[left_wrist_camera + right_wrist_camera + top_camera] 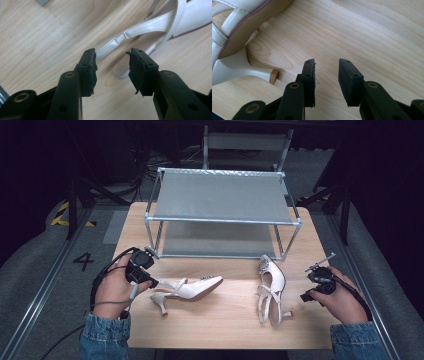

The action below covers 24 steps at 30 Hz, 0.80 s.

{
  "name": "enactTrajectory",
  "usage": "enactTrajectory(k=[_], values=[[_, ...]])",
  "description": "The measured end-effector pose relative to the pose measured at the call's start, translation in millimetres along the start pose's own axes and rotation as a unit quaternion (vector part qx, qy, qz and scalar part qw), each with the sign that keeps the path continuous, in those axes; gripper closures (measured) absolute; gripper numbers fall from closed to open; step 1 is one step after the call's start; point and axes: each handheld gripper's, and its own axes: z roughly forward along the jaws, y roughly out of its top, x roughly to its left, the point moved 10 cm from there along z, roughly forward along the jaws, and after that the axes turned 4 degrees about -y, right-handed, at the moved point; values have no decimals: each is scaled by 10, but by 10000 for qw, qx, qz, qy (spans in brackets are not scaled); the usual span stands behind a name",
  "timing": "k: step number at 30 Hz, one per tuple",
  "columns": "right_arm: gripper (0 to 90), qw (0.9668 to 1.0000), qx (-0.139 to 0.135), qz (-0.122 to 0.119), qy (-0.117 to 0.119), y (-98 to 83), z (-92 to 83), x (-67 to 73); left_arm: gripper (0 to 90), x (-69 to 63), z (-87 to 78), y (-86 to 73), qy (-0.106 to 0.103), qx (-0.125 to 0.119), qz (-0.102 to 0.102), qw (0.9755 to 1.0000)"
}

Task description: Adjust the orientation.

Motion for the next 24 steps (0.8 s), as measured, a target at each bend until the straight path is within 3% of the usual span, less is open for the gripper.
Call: enactTrajectory(k=[3, 4, 9, 12, 24], values=[[654, 10000, -9, -26, -56, 5, -23, 3, 577, -32, -22, -16, -238, 45, -236, 9994], [647, 9999, -12, -51, -89, 9, -31, 1, 582, -37, -34, -16, -257, 38, -226, 9994], [628, 9997, -69, -120, -183, 34, -44, 10, 533, -114, -76, 31, -265, -88, 28, 9996], [623, 9998, -68, -125, -148, 38, -42, 30, 517, -168, -85, 59, -312, -133, 41, 9994], [601, 9996, -98, -204, -149, 49, -41, 47, 500, -473, -42, 241, -592, -257, 408, 9971]])
